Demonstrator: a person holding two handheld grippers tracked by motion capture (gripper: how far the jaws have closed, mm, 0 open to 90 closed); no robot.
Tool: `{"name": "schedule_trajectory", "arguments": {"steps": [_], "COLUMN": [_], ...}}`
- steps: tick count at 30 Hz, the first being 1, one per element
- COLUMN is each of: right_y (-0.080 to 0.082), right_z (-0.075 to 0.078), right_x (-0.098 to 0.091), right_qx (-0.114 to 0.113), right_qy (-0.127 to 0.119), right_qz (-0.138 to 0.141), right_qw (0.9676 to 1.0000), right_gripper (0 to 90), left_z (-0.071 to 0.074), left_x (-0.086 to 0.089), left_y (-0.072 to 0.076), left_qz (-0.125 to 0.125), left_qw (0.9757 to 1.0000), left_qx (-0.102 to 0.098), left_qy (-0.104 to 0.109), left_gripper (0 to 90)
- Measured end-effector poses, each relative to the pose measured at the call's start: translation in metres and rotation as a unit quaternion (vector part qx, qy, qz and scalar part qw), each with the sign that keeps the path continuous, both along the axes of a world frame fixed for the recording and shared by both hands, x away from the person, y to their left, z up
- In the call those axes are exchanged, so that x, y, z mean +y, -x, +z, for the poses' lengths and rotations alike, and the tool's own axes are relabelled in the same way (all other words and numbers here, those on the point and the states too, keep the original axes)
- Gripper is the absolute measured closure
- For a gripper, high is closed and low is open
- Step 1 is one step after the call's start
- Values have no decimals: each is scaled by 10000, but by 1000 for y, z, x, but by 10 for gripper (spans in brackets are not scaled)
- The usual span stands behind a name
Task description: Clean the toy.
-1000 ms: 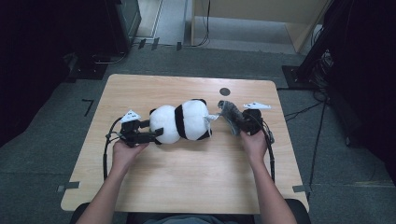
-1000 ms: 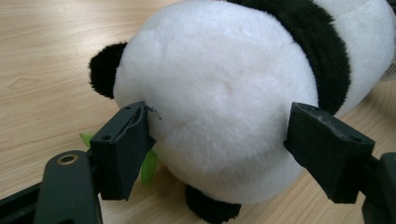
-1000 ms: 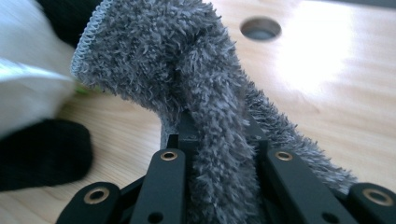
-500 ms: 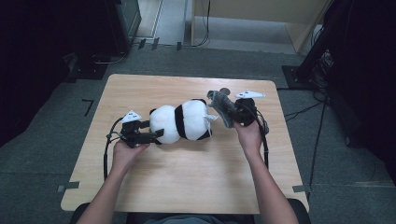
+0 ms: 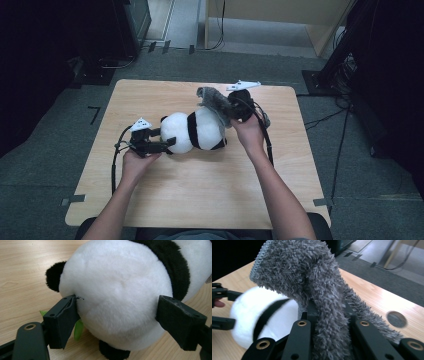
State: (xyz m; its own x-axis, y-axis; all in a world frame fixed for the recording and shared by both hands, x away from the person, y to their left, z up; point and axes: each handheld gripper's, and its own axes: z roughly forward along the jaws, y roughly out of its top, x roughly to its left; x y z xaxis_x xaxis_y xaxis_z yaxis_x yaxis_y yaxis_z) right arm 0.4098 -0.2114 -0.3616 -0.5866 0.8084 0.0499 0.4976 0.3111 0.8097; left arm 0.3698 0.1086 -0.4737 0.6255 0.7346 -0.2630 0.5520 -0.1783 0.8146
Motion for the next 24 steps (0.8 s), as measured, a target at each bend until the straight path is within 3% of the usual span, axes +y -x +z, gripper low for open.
{"name": "schedule_trajectory", "arguments": {"steps": [6, 12, 19, 22, 24], "right_y": [-13, -20, -25, -27, -29], "right_z": [-3, -13, -27, -30, -33], "right_x": [32, 68, 83, 83, 83], "right_qx": [202, 405, 551, 633, 674], "right_qy": [93, 336, 708, 730, 724], "right_qz": [341, 629, 744, 750, 748], "right_qw": [9992, 9966, 9932, 9925, 9923], "right_gripper": [764, 764, 770, 773, 774], "left_z": [-1, -2, -9, -17, -20], "left_x": [0, 1, 0, 0, -1], "left_y": [-1, -1, -6, -13, -16], "left_qz": [-10, -29, -33, 5, -51], "left_qw": [10000, 10000, 9998, 9992, 9989], "left_qx": [-10, -52, -121, 76, 166], "left_qy": [-7, 12, 129, 383, 446], "left_gripper": [168, 167, 130, 69, 26]}}
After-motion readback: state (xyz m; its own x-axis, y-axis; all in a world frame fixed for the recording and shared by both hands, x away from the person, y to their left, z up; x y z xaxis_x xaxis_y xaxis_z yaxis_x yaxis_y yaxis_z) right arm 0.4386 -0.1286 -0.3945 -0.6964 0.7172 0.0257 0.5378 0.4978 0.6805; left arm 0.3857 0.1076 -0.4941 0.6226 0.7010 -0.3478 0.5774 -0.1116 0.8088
